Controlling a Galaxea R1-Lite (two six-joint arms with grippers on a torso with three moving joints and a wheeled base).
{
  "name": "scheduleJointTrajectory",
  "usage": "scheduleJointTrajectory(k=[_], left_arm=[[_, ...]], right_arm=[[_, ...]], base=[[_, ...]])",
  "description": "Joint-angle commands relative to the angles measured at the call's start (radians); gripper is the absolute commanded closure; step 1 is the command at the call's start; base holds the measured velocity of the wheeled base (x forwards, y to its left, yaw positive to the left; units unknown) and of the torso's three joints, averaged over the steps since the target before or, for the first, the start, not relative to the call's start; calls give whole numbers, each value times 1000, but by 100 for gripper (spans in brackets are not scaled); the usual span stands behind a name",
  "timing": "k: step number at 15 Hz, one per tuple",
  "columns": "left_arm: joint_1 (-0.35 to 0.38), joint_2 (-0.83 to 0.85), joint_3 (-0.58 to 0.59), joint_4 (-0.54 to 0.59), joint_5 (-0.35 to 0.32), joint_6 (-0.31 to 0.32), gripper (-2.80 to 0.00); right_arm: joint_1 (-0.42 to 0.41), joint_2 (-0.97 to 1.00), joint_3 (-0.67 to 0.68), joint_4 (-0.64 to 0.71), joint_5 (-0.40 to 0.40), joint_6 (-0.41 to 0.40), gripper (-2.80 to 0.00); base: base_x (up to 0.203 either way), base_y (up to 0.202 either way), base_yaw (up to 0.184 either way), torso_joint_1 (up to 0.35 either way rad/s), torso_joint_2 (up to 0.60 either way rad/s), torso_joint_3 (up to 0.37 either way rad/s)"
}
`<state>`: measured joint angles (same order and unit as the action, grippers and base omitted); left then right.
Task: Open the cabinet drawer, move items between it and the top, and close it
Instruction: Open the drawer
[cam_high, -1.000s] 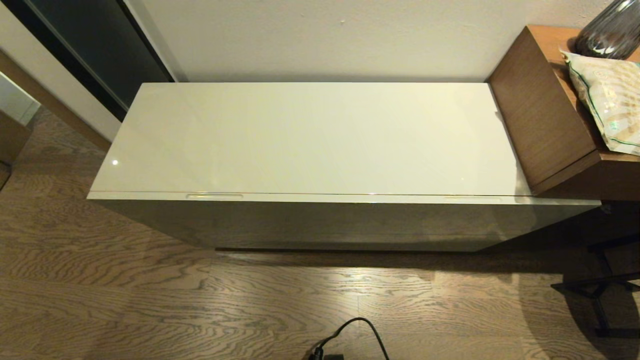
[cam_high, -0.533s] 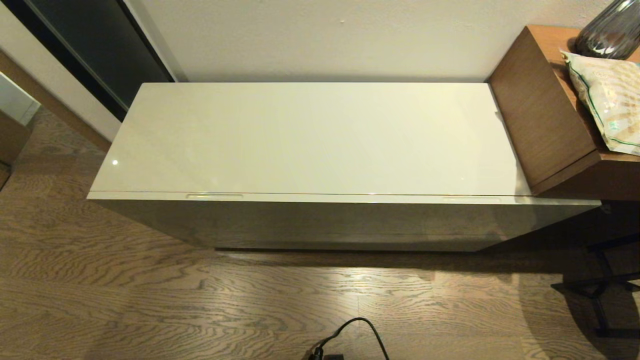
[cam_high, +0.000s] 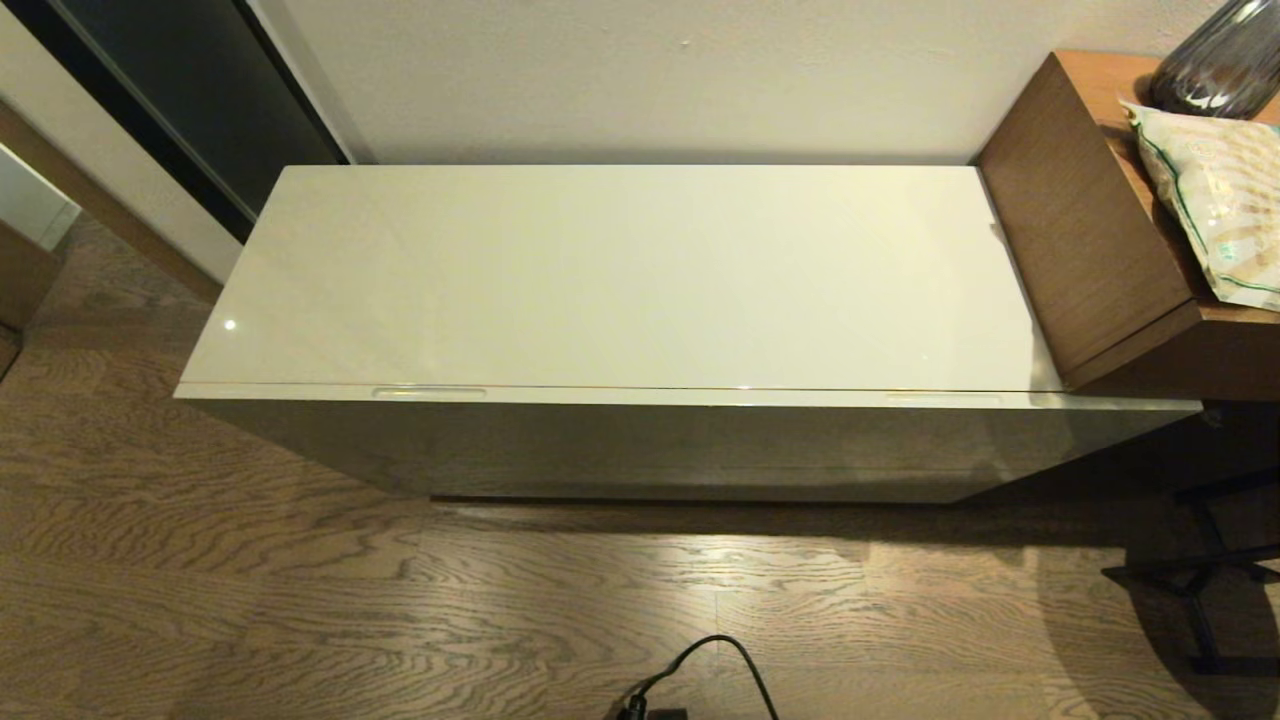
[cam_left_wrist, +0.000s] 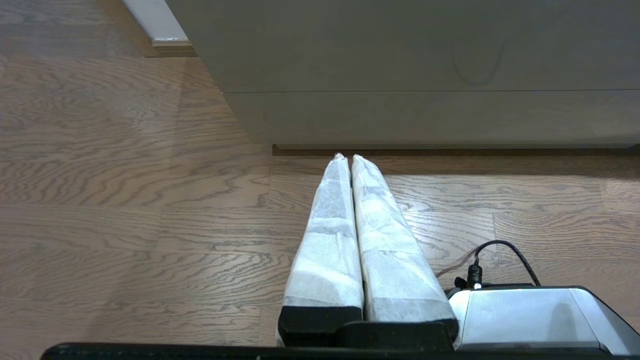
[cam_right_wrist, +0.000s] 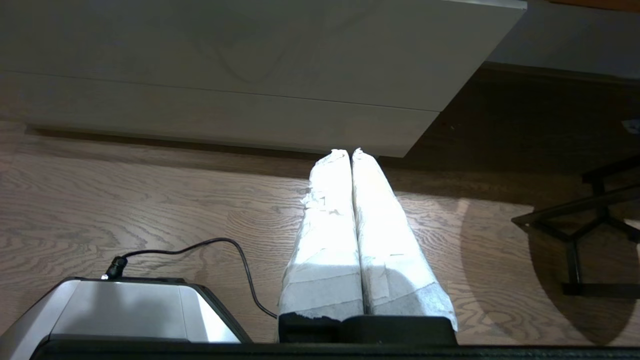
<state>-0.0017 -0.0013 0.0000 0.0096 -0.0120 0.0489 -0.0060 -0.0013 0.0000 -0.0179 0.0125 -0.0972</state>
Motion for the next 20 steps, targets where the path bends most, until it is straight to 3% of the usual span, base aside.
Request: scheduleJointTrajectory(k=[1, 11, 12, 15, 17, 19, 20], left_arm=[[0, 1, 0, 0, 0, 0, 0], [0, 1, 0, 1, 0, 0, 0], [0, 1, 0, 1, 1, 4, 0], [0, 1, 0, 0, 0, 0, 0], [0, 1, 0, 0, 0, 0, 0], [0, 1, 0, 0, 0, 0, 0], [0, 1, 0, 0, 0, 0, 0]], right_arm=[[0, -2, 0, 0, 1, -3, 0], [1, 3, -17, -7, 0, -4, 0], [-1, 39, -76, -7, -2, 15, 0], [-44, 324, -455, 3, -90, 251, 0], [-55, 486, -674, 50, -133, 344, 0], [-61, 518, -752, 201, -87, 408, 0], [-64, 484, -806, 364, -5, 442, 0]], base=[[0, 0, 0, 0, 0, 0], [0, 0, 0, 0, 0, 0], [0, 0, 0, 0, 0, 0], [0, 0, 0, 0, 0, 0], [0, 0, 0, 0, 0, 0], [0, 0, 0, 0, 0, 0], [0, 0, 0, 0, 0, 0]])
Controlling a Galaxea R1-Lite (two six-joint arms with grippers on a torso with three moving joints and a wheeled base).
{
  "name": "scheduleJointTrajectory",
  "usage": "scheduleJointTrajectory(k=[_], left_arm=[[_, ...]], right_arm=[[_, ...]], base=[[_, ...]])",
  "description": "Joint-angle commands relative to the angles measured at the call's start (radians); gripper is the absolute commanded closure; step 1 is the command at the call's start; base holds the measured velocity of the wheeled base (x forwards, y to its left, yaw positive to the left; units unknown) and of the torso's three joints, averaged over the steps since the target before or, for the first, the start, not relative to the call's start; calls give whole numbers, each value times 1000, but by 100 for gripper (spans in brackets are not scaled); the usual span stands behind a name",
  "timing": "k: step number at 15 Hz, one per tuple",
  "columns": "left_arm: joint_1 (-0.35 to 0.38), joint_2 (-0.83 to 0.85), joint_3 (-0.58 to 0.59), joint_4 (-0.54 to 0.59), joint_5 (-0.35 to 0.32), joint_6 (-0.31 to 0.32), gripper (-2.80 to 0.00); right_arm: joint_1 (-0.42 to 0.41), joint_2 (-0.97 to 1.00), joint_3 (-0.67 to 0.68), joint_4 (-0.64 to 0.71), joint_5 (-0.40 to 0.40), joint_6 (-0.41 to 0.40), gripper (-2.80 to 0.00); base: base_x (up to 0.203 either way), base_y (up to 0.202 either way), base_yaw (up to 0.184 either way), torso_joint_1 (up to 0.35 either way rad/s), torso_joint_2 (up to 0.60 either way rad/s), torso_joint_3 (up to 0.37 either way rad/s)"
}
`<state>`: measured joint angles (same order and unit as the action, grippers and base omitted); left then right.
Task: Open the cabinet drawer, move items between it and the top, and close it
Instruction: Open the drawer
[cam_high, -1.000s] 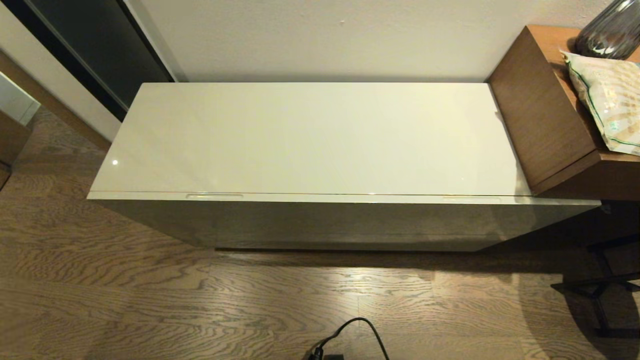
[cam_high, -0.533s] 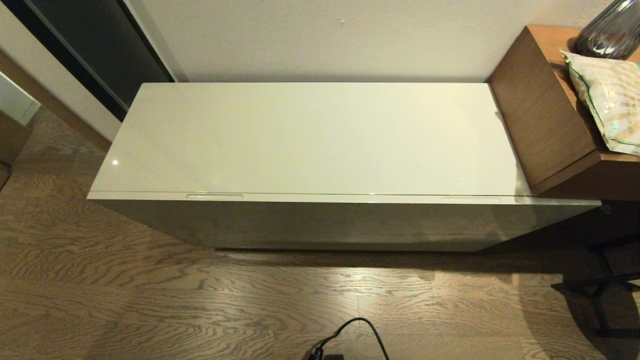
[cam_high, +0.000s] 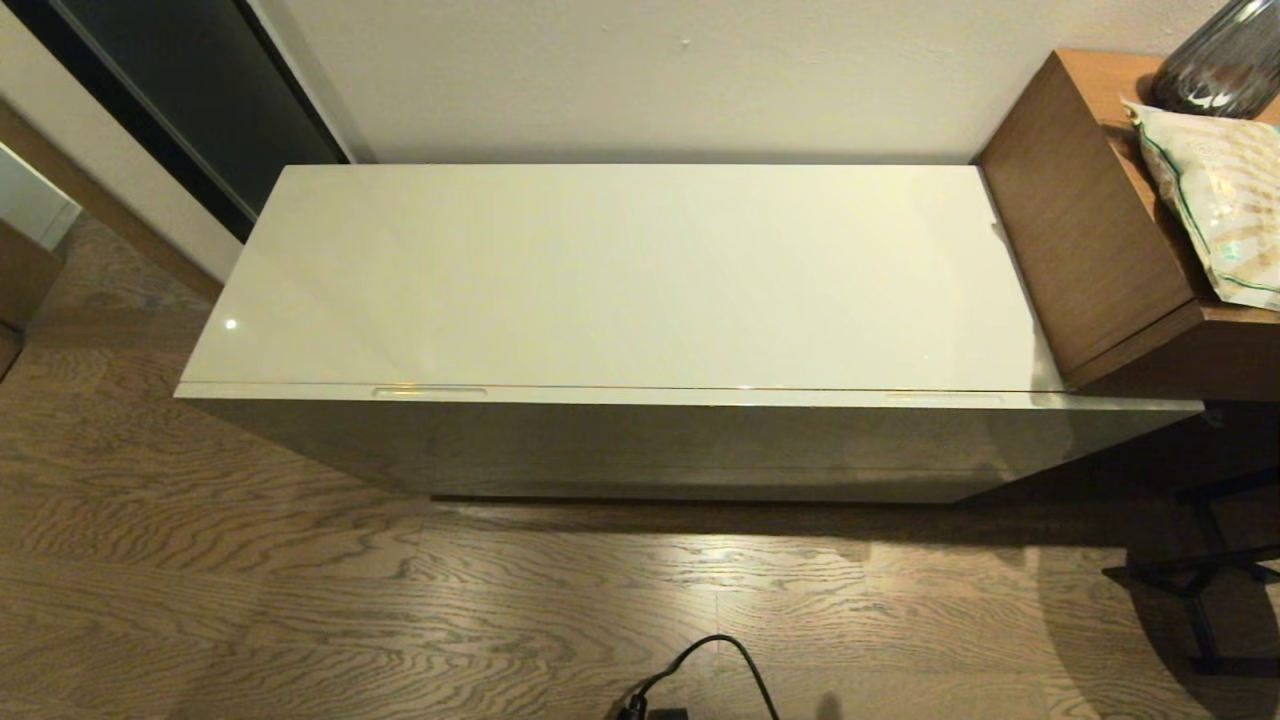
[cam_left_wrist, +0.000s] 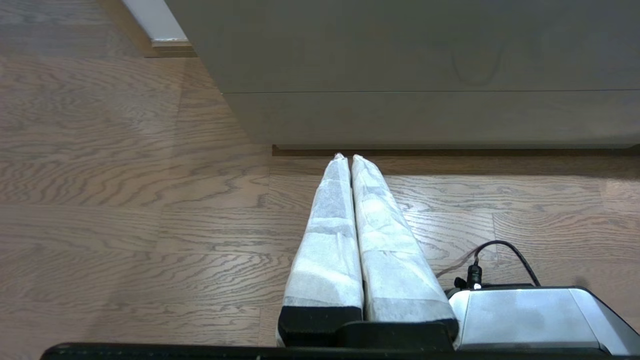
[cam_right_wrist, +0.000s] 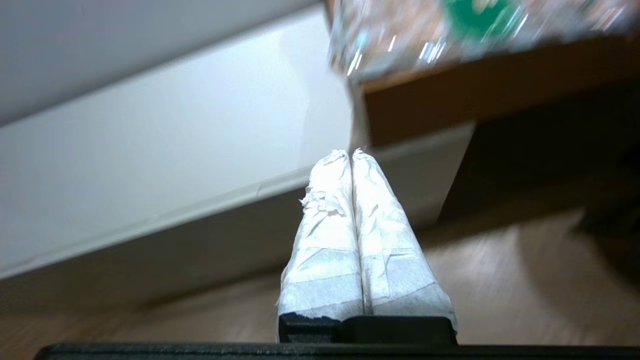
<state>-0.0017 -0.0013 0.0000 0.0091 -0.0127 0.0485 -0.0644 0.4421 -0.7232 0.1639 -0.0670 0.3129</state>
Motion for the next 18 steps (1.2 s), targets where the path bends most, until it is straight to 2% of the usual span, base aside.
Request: scheduleJointTrajectory(k=[1, 2, 3, 5, 6, 9, 12, 16, 18], left_arm=[[0, 1, 0, 0, 0, 1, 0], [0, 1, 0, 0, 0, 1, 0], [0, 1, 0, 0, 0, 0, 0], [0, 1, 0, 0, 0, 1, 0], [0, 1, 0, 0, 0, 1, 0], [0, 1, 0, 0, 0, 1, 0], [0, 1, 0, 0, 0, 1, 0], [0, 1, 0, 0, 0, -1, 0], [0, 1, 0, 0, 0, 1, 0]], right_arm=[[-7, 25, -146, 353, 164, 52, 0], [-9, 36, -219, 536, 246, 58, 0], [-10, 75, -274, 667, 284, 42, 0], [-11, 227, -307, 761, 322, 5, 0], [-11, 309, -296, 748, 333, -6, 0], [-4, 509, -218, 504, 344, -27, 0], [72, 685, -221, 348, 329, -46, 0], [162, 920, -236, 66, 163, -103, 0], [191, 995, -233, 9, 122, -109, 0]], base=[[0, 0, 0, 0, 0, 0], [0, 0, 0, 0, 0, 0], [0, 0, 0, 0, 0, 0], [0, 0, 0, 0, 0, 0], [0, 0, 0, 0, 0, 0], [0, 0, 0, 0, 0, 0], [0, 0, 0, 0, 0, 0], [0, 0, 0, 0, 0, 0], [0, 0, 0, 0, 0, 0]])
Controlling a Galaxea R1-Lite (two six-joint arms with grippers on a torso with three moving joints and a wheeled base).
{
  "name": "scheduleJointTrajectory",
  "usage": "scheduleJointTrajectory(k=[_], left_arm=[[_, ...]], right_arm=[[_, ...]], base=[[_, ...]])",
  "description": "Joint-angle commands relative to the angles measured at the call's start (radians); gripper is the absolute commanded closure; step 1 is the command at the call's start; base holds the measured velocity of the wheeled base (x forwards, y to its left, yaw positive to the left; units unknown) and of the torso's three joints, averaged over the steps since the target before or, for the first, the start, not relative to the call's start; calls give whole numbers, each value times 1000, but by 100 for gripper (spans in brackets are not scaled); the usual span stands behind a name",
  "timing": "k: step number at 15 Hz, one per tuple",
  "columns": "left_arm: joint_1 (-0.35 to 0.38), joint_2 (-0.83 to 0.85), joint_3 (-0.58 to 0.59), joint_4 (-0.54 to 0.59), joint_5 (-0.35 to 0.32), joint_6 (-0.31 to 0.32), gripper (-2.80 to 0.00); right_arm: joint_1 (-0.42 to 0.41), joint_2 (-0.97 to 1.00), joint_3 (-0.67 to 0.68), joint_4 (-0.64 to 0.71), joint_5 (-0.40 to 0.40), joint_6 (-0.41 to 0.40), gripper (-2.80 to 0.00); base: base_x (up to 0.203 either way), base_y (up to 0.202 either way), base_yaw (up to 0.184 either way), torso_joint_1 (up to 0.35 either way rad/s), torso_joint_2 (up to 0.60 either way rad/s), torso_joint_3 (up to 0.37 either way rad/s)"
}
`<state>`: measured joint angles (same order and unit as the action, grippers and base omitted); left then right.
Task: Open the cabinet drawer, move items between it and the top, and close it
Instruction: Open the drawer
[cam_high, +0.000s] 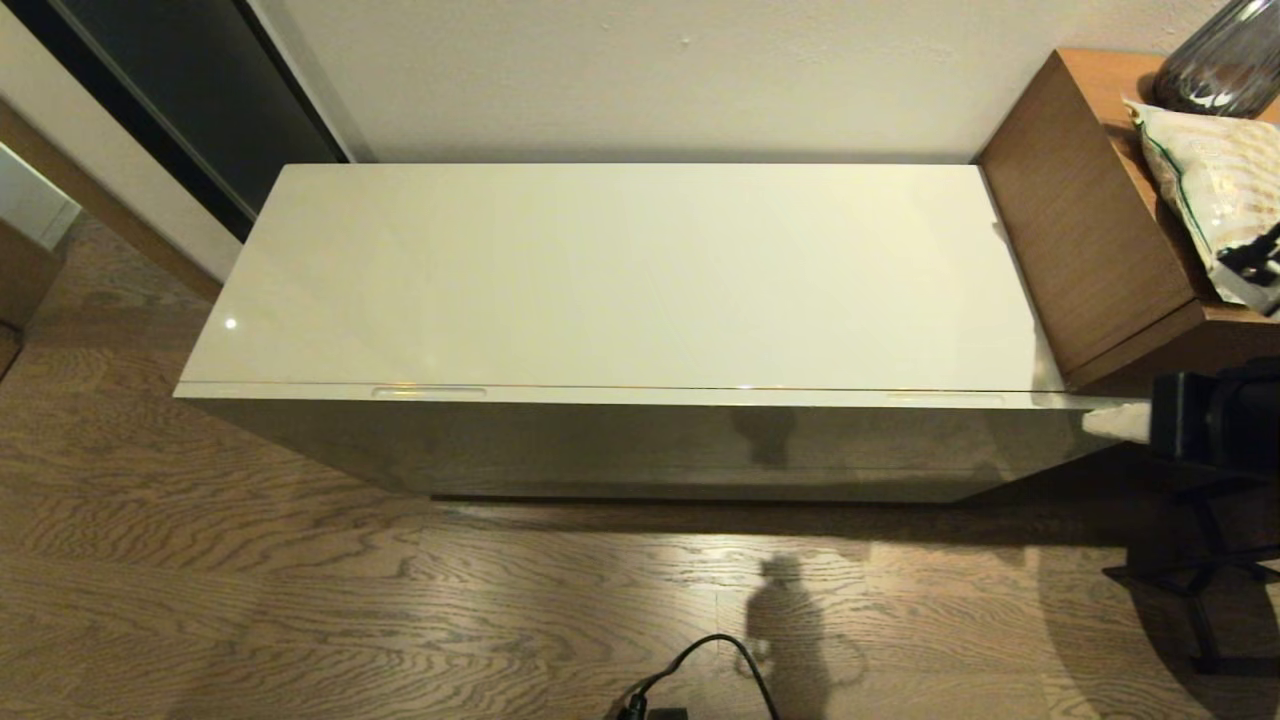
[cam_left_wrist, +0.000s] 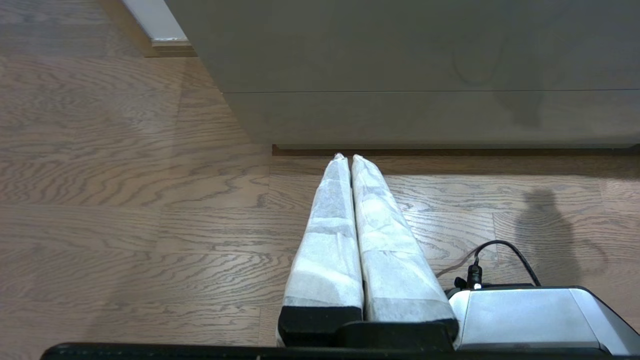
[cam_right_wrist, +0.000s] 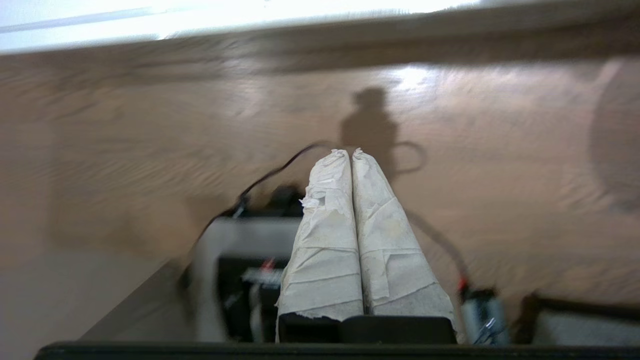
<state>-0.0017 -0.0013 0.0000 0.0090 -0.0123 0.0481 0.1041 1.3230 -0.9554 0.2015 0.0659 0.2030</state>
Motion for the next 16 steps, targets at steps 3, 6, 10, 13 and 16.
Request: scheduleJointTrajectory(k=[3, 6, 10, 13, 16], left_arm=[[0, 1, 0, 0, 0, 1, 0], [0, 1, 0, 0, 0, 1, 0], [0, 1, 0, 0, 0, 0, 0], [0, 1, 0, 0, 0, 1, 0], [0, 1, 0, 1, 0, 1, 0]], right_arm=[[27, 243, -19, -160, -24, -1, 0], [27, 365, -14, -333, -77, -1, 0], [28, 447, -23, -445, -117, -4, 0], [28, 455, -31, -444, -117, 1, 0], [28, 463, -23, -445, -116, 3, 0]], base=[[0, 0, 0, 0, 0, 0], [0, 0, 0, 0, 0, 0], [0, 0, 0, 0, 0, 0], [0, 0, 0, 0, 0, 0], [0, 0, 0, 0, 0, 0]])
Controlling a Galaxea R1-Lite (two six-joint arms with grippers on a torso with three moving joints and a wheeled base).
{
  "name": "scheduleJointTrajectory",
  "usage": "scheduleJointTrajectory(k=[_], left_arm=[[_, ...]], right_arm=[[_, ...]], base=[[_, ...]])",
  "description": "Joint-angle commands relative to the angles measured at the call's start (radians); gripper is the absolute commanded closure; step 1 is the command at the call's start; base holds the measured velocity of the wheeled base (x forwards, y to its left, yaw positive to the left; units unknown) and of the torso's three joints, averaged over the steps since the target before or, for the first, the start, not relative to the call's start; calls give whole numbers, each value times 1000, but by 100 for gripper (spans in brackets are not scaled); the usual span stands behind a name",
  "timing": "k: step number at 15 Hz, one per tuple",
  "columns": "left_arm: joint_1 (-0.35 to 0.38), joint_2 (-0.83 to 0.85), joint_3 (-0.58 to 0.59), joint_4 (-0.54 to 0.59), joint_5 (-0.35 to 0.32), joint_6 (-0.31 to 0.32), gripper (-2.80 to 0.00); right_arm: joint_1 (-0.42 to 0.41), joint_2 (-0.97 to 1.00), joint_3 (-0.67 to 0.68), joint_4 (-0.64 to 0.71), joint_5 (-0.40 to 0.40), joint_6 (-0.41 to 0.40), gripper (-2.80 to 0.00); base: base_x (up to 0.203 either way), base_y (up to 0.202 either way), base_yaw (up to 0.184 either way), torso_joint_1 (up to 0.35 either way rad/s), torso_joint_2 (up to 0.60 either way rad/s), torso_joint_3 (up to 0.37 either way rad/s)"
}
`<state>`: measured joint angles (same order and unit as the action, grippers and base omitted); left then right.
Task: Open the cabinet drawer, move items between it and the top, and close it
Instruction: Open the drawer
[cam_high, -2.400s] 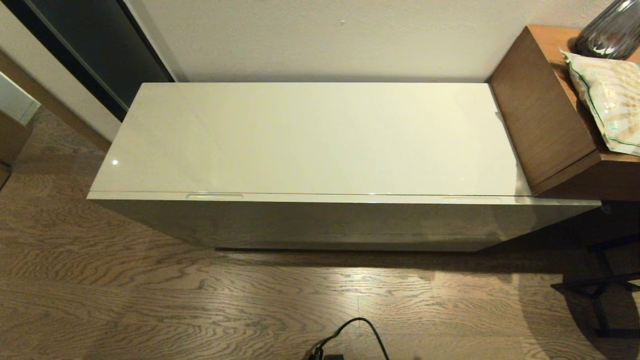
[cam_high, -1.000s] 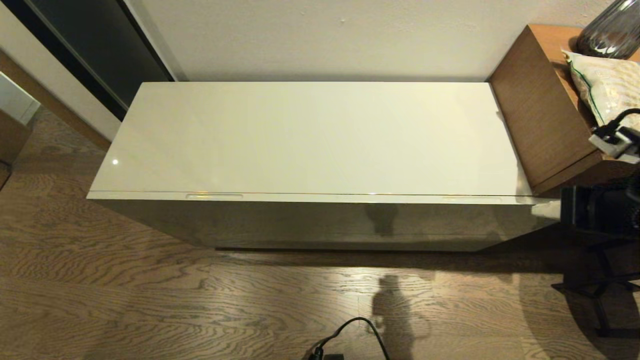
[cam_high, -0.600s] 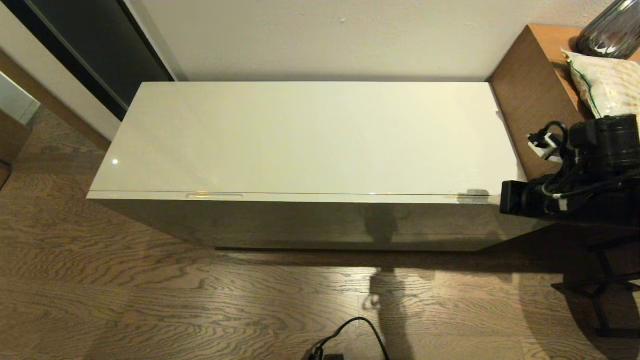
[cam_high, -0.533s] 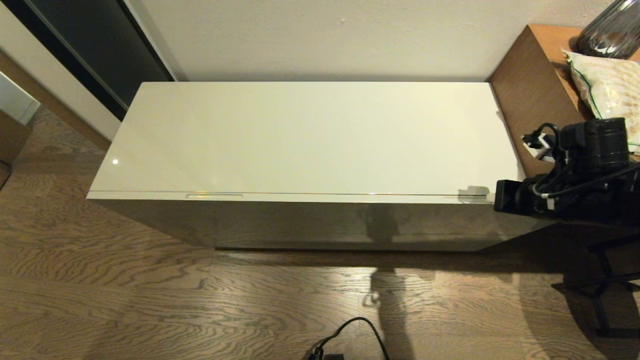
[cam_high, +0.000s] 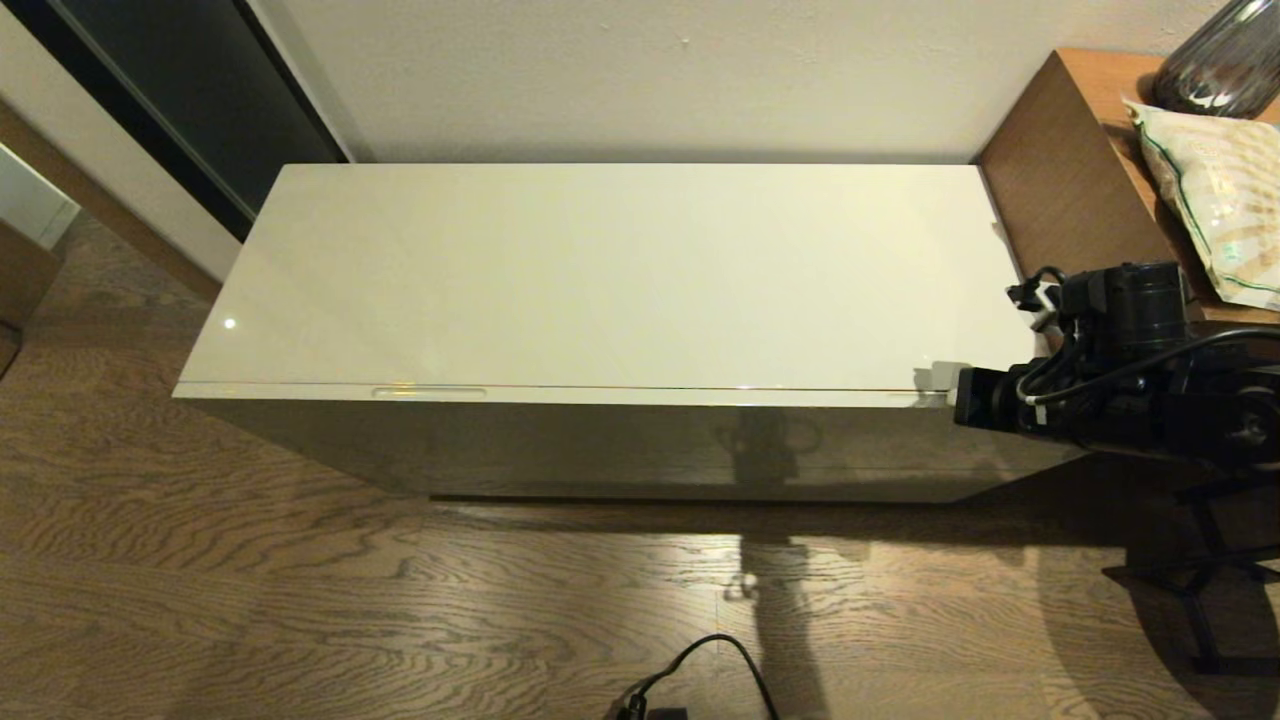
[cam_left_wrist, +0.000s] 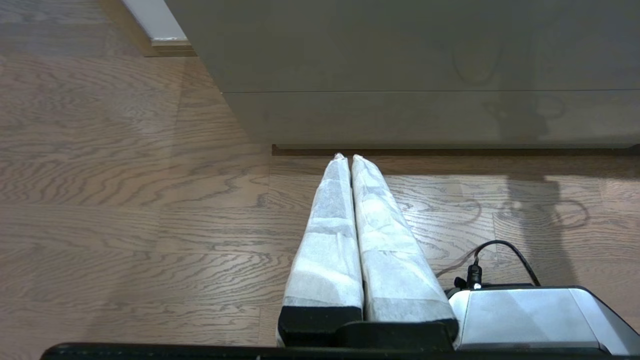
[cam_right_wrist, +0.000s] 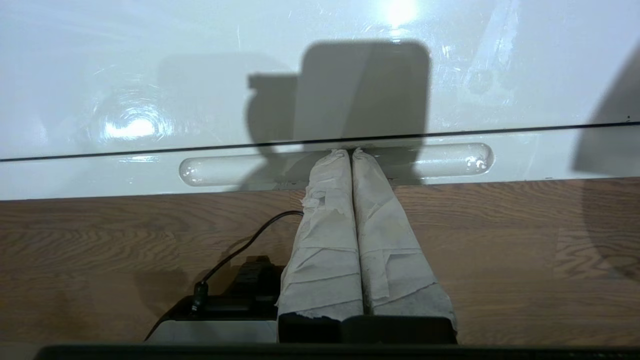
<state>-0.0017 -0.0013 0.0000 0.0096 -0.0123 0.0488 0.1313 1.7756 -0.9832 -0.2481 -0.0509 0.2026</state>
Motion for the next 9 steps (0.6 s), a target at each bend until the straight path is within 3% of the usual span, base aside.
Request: scheduleJointTrajectory(k=[1, 5, 9], left_arm=[[0, 1, 0, 0, 0, 0, 0], [0, 1, 0, 0, 0, -1, 0], [0, 1, 0, 0, 0, 0, 0]], right_arm=[[1, 19, 7, 5, 2, 6, 0], [1, 57, 55, 31, 7, 16, 0], [1, -31, 135, 125, 38, 38, 0]], base=[[0, 0, 0, 0, 0, 0], [0, 0, 0, 0, 0, 0], [0, 0, 0, 0, 0, 0]])
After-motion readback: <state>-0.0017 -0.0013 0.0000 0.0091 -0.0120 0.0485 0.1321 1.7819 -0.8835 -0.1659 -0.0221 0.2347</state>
